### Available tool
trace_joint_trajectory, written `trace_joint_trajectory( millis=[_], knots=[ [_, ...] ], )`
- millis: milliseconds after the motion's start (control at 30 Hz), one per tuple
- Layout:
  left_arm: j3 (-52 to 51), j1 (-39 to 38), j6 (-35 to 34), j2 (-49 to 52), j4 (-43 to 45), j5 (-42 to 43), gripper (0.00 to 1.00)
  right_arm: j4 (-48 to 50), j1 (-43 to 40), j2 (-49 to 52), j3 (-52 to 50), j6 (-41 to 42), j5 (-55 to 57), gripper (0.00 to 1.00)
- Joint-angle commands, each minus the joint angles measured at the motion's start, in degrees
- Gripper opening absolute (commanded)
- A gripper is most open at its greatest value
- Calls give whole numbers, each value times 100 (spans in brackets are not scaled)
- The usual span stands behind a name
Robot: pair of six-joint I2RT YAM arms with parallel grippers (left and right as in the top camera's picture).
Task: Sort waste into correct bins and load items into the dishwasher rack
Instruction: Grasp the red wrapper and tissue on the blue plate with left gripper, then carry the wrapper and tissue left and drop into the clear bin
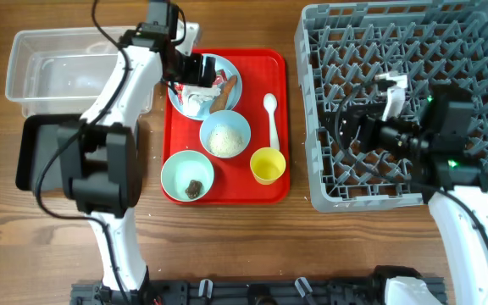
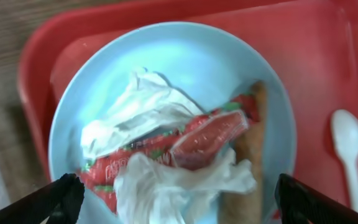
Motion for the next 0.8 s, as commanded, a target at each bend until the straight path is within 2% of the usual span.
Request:
trace_joint_trajectory(
  millis=[0,67,267,400,467,500,567,600,633,767],
  knots=[
    [81,-11,833,223,175,127,100,-4,20,304,111,122,-186,100],
    [76,-11,1086,350,184,125,100,-31,20,424,109,125,-184,100],
    [76,-42,1121,610,190,125,98,-46,20,452,107,125,-157,100],
    [70,-42,1220,905,192,122,92,-50,20,452,107,127,-140,100],
    [70,-42,1211,925,210,125,80,-50,20,452,107,125,-140,100],
    [70,-42,1209,925,232,127,64,-50,20,452,107,125,-138,100],
    [72,-42,1209,925,249,129,24,-50,20,452,107,127,-138,100],
    [72,-42,1209,925,251,127,7,-50,20,452,107,125,-138,100],
    [72,-42,1193,925,278,129,4,-48,20,452,107,125,-138,100],
    [264,0,7,654,553,203,4,-39,20,452,107,136,-138,100]
  ],
)
